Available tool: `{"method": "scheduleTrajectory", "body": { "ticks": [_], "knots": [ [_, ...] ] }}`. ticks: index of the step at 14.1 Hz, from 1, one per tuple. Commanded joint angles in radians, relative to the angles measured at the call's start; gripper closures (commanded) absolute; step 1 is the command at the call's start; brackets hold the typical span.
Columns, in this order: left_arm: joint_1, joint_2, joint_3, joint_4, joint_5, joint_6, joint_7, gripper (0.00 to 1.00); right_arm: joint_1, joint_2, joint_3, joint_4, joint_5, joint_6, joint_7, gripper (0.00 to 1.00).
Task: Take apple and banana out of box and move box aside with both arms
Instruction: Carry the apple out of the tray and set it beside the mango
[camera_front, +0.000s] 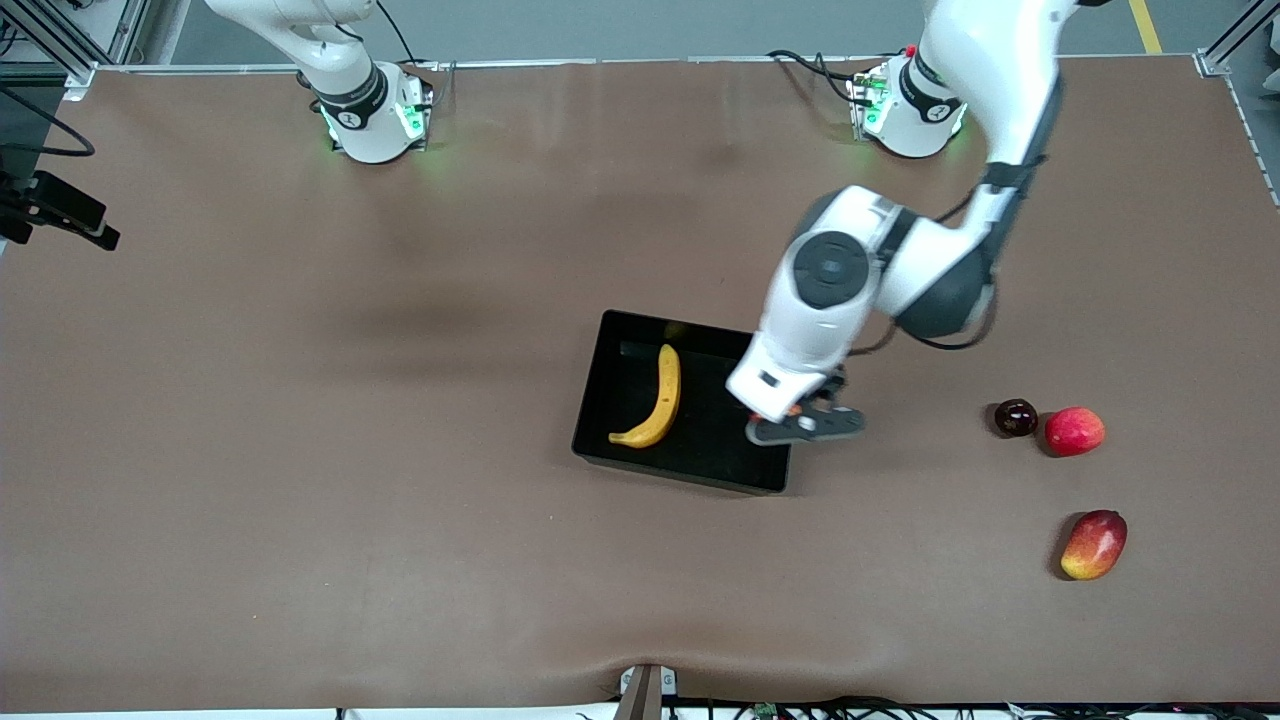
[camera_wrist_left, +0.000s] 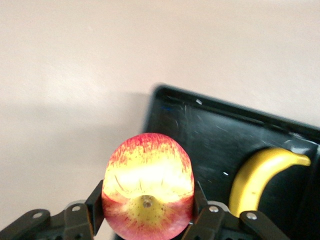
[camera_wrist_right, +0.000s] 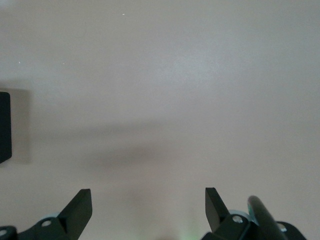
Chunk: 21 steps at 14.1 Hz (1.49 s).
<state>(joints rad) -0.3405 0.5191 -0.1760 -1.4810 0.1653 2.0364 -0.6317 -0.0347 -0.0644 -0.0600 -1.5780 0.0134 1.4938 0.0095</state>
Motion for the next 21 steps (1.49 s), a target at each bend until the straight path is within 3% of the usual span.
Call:
{"method": "scheduleTrajectory", "body": {
  "ticks": [1, 5, 10, 20, 21],
  "knots": [
    [0.098, 0.001, -0.007, -0.005, 0.013, -0.018, 0.110, 1.00, -0.021, 0.015, 0.012, 0.027, 0.004, -0.010, 0.007, 0.00],
    [0.257, 0.083, -0.007, 0.001, 0.011, 0.001, 0.318, 1.00, -0.019, 0.015, 0.014, 0.027, 0.004, -0.010, 0.009, 0.00],
    [0.398, 0.189, -0.007, -0.001, 0.039, 0.088, 0.440, 1.00, -0.019, 0.015, 0.014, 0.027, 0.004, -0.012, 0.012, 0.00],
    [0.437, 0.265, -0.005, -0.002, 0.039, 0.165, 0.442, 1.00, -0.022, 0.015, 0.012, 0.027, 0.004, -0.013, 0.013, 0.00],
    [0.448, 0.263, -0.005, -0.002, 0.040, 0.165, 0.443, 0.95, -0.022, 0.015, 0.012, 0.027, 0.004, -0.013, 0.013, 0.00]
  ]
}}
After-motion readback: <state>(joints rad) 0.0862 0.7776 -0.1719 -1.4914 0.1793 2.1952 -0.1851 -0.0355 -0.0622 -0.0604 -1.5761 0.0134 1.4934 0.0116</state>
